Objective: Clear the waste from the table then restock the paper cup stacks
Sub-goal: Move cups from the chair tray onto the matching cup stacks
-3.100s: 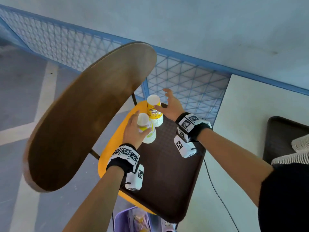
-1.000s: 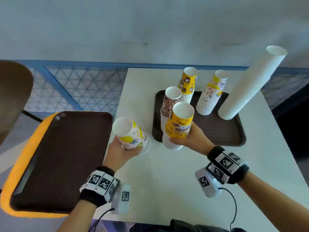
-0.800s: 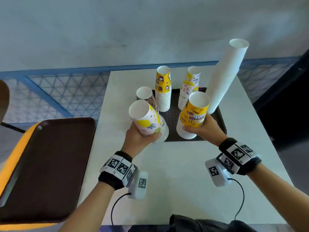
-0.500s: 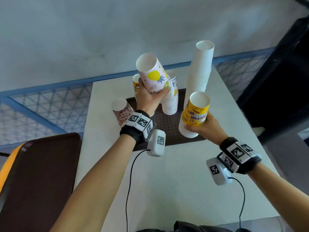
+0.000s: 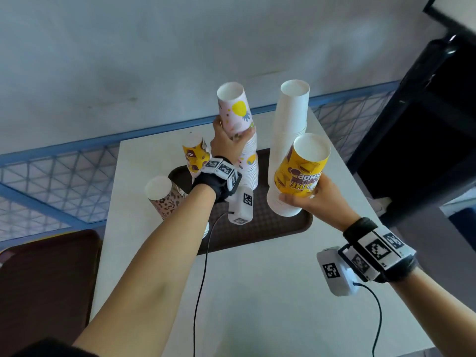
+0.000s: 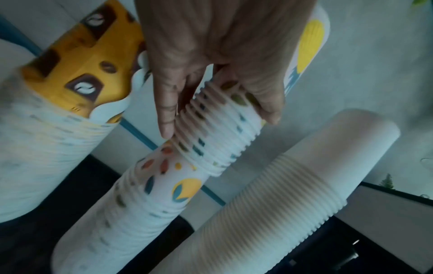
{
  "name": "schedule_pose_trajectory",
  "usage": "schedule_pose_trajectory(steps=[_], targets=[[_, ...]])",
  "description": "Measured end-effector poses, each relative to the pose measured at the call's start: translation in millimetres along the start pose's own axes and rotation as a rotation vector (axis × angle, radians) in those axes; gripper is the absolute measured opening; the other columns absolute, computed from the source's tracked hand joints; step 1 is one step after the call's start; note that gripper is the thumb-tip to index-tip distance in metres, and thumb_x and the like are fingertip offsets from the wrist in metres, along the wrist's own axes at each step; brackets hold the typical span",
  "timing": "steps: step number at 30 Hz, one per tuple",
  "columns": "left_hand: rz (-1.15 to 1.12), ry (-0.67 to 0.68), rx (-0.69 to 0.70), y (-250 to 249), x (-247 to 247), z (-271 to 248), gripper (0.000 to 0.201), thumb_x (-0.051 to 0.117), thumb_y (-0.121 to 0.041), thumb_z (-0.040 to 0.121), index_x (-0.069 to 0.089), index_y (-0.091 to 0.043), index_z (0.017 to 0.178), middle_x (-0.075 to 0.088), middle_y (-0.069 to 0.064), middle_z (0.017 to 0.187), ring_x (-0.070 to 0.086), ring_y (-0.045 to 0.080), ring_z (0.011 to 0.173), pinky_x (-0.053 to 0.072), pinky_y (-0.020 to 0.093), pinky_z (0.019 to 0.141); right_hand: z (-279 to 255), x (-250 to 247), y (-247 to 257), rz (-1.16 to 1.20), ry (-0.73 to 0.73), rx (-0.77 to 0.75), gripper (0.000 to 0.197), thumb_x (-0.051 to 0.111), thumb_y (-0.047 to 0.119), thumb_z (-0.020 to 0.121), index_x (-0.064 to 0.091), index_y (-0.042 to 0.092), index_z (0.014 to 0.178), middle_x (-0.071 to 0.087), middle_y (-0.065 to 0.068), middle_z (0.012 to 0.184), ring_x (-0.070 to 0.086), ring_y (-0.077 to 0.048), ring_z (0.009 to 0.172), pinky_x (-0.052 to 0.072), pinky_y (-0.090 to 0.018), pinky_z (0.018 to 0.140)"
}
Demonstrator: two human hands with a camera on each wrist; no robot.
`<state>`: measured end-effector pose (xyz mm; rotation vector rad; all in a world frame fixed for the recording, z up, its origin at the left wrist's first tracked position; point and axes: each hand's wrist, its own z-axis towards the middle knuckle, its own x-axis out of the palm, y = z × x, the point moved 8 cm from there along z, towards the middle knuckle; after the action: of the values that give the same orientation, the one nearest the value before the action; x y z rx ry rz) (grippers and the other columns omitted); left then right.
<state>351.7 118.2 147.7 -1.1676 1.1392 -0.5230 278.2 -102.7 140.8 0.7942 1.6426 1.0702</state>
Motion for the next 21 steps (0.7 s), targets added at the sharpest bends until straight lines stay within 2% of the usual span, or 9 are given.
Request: schedule_pose_trajectory(steps=[2, 5, 7, 9, 11, 14, 16, 18, 21], targets=[[0.047, 0.032, -0.036, 18.3, 5.2, -8.1, 0.083, 0.064, -0.038, 0.082, 0.015, -0.012, 0.143, 0.044, 0.016, 0.142, 0.047, 0.032, 0.127, 0.037, 0.033, 0.101, 5.1, 0.0, 10.6, 0.005, 0.013, -0.027, 0.052, 0.083, 0.021, 0.063, 0.052, 0.039, 0.101, 0.066, 0.010, 0.103, 0.064, -0.012, 0.101, 0.050, -0.035, 0.096], [0.033, 0.024, -0.006, 48.0, 1.7, -29.5, 0.082, 0.060, -0.040, 0.084, 0.013, -0.012, 0.145, 0.035, 0.015, 0.147, 0.042, 0.029, 0.131, 0.035, 0.039, 0.108, 17.2, 7.7, 30.8, 0.035, 0.060, -0.077, 0.063, 0.083, 0.033, 0.058, 0.055, 0.025, 0.114, 0.067, 0.008, 0.111, 0.064, -0.011, 0.105, 0.050, -0.037, 0.097], [0.033, 0.053, 0.001, 71.6, -2.1, -52.2, 0.071, 0.060, -0.035, 0.084, 0.024, -0.014, 0.141, 0.049, 0.014, 0.134, 0.055, 0.023, 0.112, 0.045, 0.033, 0.095, 27.8, 15.9, 48.9, 0.073, 0.077, -0.118, 0.073, 0.081, 0.042, 0.055, 0.055, 0.017, 0.118, 0.068, 0.005, 0.114, 0.064, -0.010, 0.105, 0.050, -0.033, 0.095], [0.107, 0.141, 0.007, 98.7, -2.1, -82.5, 0.056, 0.061, -0.029, 0.085, 0.038, -0.015, 0.133, 0.057, 0.011, 0.120, 0.060, 0.017, 0.093, 0.049, 0.028, 0.082, 40.5, 29.9, 69.2, 0.098, 0.102, -0.162, 0.064, 0.082, 0.033, 0.062, 0.055, 0.014, 0.117, 0.068, 0.004, 0.112, 0.064, -0.009, 0.103, 0.050, -0.028, 0.092], [0.208, 0.263, 0.005, 127.5, -2.9, -117.9, 0.047, 0.063, -0.027, 0.083, 0.047, -0.016, 0.126, 0.059, 0.005, 0.110, 0.060, 0.016, 0.088, 0.051, 0.028, 0.081, 55.9, 46.6, 88.1, 0.100, 0.124, -0.198, 0.067, 0.081, 0.038, 0.063, 0.054, 0.014, 0.119, 0.067, 0.004, 0.113, 0.064, -0.009, 0.104, 0.051, -0.029, 0.092], [0.440, 0.457, 0.025, 167.9, -9.2, -168.3, 0.048, 0.062, -0.029, 0.084, 0.047, -0.018, 0.128, 0.056, 0.000, 0.118, 0.057, 0.018, 0.106, 0.041, 0.020, 0.088, 77.2, 72.7, 110.6, 0.101, 0.172, -0.239, 0.075, 0.079, 0.046, 0.060, 0.051, 0.015, 0.122, 0.067, 0.009, 0.111, 0.064, 0.000, 0.100, 0.053, -0.025, 0.088], [0.621, 0.564, 0.019, 199.7, -18.7, -197.2, 0.056, 0.059, -0.032, 0.084, 0.038, -0.021, 0.135, 0.044, -0.001, 0.138, 0.043, 0.016, 0.128, 0.035, 0.026, 0.101, 91.9, 86.0, 122.5, 0.120, 0.175, -0.255, 0.066, 0.079, 0.035, 0.067, 0.049, 0.014, 0.122, 0.065, 0.013, 0.106, 0.062, 0.012, 0.089, 0.052, -0.011, 0.079], [0.708, 0.623, -0.050, 233.7, -36.2, -219.5, 0.066, 0.061, -0.035, 0.080, 0.024, -0.035, 0.134, 0.032, -0.001, 0.147, 0.030, 0.014, 0.137, 0.032, 0.028, 0.107, 107.3, 96.9, 132.7, 0.122, 0.156, -0.271, 0.064, 0.078, 0.028, 0.071, 0.047, 0.011, 0.124, 0.064, 0.010, 0.107, 0.061, 0.011, 0.088, 0.051, -0.007, 0.076], [0.850, 0.587, -0.102, 268.5, -67.8, -238.4, 0.091, 0.081, -0.049, 0.051, 0.022, -0.038, 0.119, 0.045, 0.008, 0.140, 0.032, 0.023, 0.134, 0.047, 0.034, 0.097, 127.5, 115.9, 141.5, 0.080, 0.134, -0.275, 0.073, 0.079, 0.039, 0.067, 0.044, 0.016, 0.127, 0.064, 0.005, 0.119, 0.062, -0.009, 0.105, 0.051, -0.026, 0.092]])
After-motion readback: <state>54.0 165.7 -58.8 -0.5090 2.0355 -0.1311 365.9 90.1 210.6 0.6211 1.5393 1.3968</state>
